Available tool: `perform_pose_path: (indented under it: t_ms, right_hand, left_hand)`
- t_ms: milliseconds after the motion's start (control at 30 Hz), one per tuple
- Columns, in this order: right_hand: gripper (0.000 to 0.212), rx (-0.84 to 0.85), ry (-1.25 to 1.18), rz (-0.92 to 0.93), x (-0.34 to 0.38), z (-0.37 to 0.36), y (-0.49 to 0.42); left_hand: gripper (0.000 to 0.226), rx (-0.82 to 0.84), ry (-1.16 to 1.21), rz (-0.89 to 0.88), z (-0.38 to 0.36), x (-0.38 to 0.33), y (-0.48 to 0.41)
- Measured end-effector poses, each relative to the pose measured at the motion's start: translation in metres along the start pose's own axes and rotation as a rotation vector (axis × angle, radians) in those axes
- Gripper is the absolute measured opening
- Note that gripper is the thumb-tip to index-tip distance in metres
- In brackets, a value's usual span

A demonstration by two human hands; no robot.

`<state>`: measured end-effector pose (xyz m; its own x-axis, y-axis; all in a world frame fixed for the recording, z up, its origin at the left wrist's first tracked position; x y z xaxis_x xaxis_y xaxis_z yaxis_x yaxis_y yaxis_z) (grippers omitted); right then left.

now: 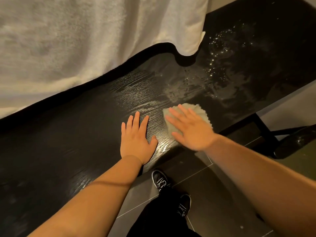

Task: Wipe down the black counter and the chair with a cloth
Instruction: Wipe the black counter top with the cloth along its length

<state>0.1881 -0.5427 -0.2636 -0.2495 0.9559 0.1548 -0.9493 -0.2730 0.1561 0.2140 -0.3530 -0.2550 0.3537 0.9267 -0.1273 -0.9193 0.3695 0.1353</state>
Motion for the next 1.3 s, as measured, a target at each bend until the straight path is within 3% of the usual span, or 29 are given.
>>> perform_pose_path:
  t_ms: [133,233,367,467,533,633,700,767,900,1000,1067,1200,1300]
  right_hand:
    - [0.077,0.011,-0.036,-0.371,-0.083,0.018,-0.015]
    - [0.070,0.000,-0.126,-0.541,-0.070,0.019,-0.020]
    - [0.068,0.010,-0.072,-0.211,0.017,0.004,-0.023]
    - [0.069,0.058,-0.056,-0.021,0.015,0.004,-0.021]
    - [0.072,0.018,-0.026,-0.092,-0.021,0.010,-0.025]
    - [0.072,0.038,-0.079,-0.409,-0.083,0.018,-0.028]
    - [0.068,0.021,-0.106,-0.533,-0.083,0.021,-0.029]
    - [0.068,0.003,-0.120,-0.527,-0.054,0.018,-0.031]
    - [0.070,0.013,-0.066,-0.238,0.029,0.001,-0.029]
    - [0.071,0.048,-0.058,-0.045,0.027,0.000,-0.029]
    - [0.074,0.009,0.006,-0.103,-0.013,0.008,-0.035]
    - [0.070,0.006,-0.101,-0.538,-0.075,0.018,-0.044]
    - [0.071,-0.054,-0.114,-0.489,-0.031,0.016,-0.048]
  left_hand:
    - [0.080,0.001,-0.007,-0.002,-0.001,-0.001,0.000]
    - [0.080,0.002,-0.010,-0.004,-0.002,-0.001,-0.001]
    - [0.081,-0.012,0.004,-0.004,0.000,-0.001,-0.001]
    - [0.081,-0.006,0.015,-0.002,-0.001,0.000,-0.001]
    - [0.081,-0.004,0.022,0.005,-0.001,0.001,-0.002]
    - [0.081,0.011,0.033,0.009,-0.002,0.001,-0.002]
    - [0.080,0.010,0.034,0.011,-0.001,0.001,-0.002]
    - [0.081,0.002,0.036,0.010,-0.001,0.001,-0.002]
    - [0.082,-0.022,0.029,0.002,-0.001,0.001,-0.002]
    - [0.081,-0.024,0.022,0.001,-0.003,0.001,-0.002]
    - [0.080,-0.023,0.036,0.005,-0.002,0.001,-0.002]
    - [0.081,-0.008,0.054,0.013,-0.001,0.001,-0.001]
    - [0.081,0.001,0.052,0.019,-0.002,0.002,-0.003]
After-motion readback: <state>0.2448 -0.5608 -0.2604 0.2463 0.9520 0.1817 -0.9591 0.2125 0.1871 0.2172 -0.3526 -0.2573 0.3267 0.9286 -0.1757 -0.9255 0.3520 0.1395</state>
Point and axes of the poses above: each hand's wrist, its own y-axis away from the middle knuckle, its own z-axis out of the back of the hand, x = y × z, the point moved 9 cm from there along -y, towards the middle knuckle, and after that the axes turned 2 degrees about -z, right-handed, at the moved point
